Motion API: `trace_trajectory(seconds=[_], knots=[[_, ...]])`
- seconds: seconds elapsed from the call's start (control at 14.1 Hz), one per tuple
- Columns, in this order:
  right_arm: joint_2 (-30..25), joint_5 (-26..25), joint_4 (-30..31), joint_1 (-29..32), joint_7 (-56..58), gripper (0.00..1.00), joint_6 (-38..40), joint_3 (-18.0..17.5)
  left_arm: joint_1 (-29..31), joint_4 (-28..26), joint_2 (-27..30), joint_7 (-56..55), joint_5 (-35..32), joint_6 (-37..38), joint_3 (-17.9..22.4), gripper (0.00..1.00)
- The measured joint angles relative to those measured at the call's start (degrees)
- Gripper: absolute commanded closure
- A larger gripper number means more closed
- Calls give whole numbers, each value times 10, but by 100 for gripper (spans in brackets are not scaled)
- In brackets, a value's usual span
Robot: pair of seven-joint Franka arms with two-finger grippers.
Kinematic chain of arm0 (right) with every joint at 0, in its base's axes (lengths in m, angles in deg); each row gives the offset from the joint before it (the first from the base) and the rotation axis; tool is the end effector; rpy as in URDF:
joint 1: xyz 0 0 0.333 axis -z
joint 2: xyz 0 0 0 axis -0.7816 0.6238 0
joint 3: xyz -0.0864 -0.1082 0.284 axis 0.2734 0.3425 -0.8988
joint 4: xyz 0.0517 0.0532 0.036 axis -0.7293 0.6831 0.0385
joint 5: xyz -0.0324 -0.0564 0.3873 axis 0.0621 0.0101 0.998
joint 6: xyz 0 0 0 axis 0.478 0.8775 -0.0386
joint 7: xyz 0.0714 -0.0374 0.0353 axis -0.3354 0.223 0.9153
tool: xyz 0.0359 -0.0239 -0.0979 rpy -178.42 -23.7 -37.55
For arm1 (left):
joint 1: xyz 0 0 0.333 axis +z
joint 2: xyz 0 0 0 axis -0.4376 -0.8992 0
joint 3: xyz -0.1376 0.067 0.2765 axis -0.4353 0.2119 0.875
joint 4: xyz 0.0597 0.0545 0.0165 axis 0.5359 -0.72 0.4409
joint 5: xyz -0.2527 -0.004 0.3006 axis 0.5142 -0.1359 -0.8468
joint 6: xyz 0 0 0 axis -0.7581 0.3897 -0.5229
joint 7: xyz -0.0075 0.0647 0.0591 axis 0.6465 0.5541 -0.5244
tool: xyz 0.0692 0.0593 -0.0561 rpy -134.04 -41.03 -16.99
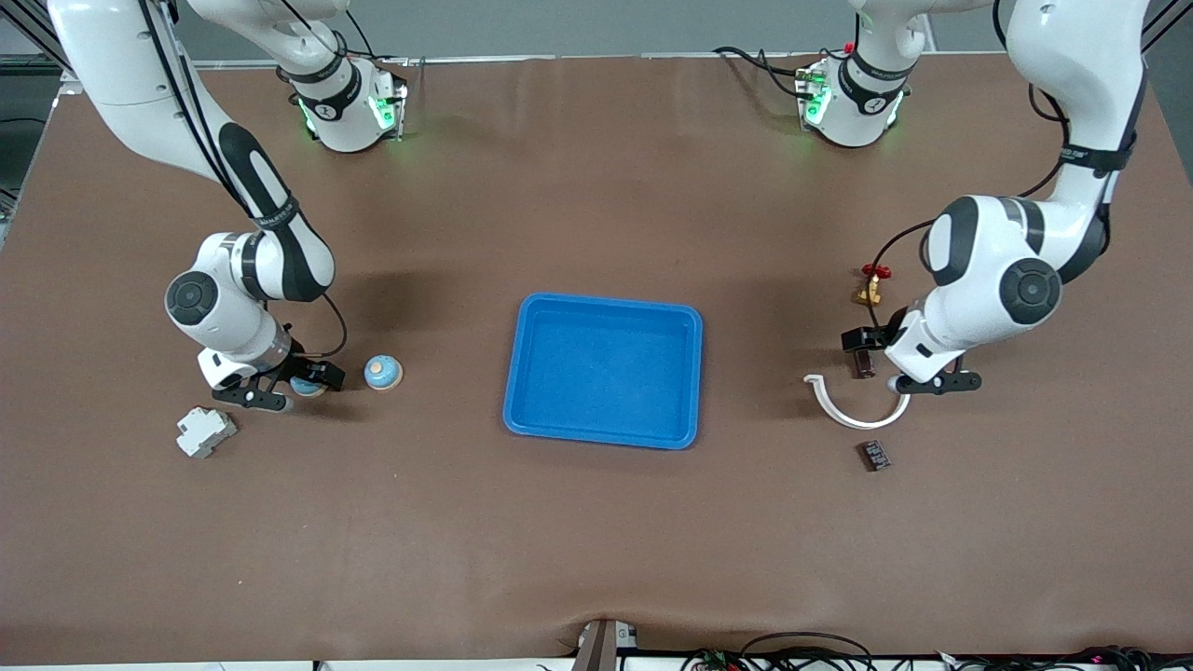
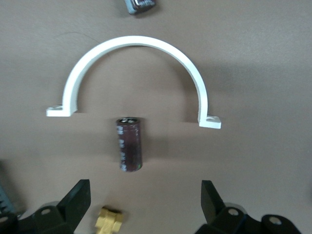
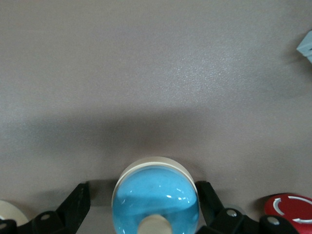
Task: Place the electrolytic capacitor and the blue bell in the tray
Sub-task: 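Grasp a bell with the right gripper while the left gripper grasps a capacitor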
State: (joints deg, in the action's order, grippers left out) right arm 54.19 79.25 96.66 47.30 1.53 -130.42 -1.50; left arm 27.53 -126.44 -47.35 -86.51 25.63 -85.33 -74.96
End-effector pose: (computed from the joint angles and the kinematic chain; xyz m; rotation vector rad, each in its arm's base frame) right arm 0.5607 0.0022 0.1641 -3.1264 0.2705 -0.0930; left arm 0.5631 -0.0768 0.2596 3.0740 0.0835 -0.2129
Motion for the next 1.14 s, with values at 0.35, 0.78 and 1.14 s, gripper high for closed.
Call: trace_trajectory(seconds=[0.35, 0.78, 1.14], knots=[[-7, 0, -4, -2, -1, 100, 17, 0, 1, -7, -29, -1, -20, -27, 2, 0], [-94, 2, -56, -5, -99, 100, 240, -44, 7, -8, -54, -1, -33, -43, 5, 0], [-143, 3, -89, -20, -373, 100, 277, -178, 7, -7, -74, -1, -33, -52, 6, 0]])
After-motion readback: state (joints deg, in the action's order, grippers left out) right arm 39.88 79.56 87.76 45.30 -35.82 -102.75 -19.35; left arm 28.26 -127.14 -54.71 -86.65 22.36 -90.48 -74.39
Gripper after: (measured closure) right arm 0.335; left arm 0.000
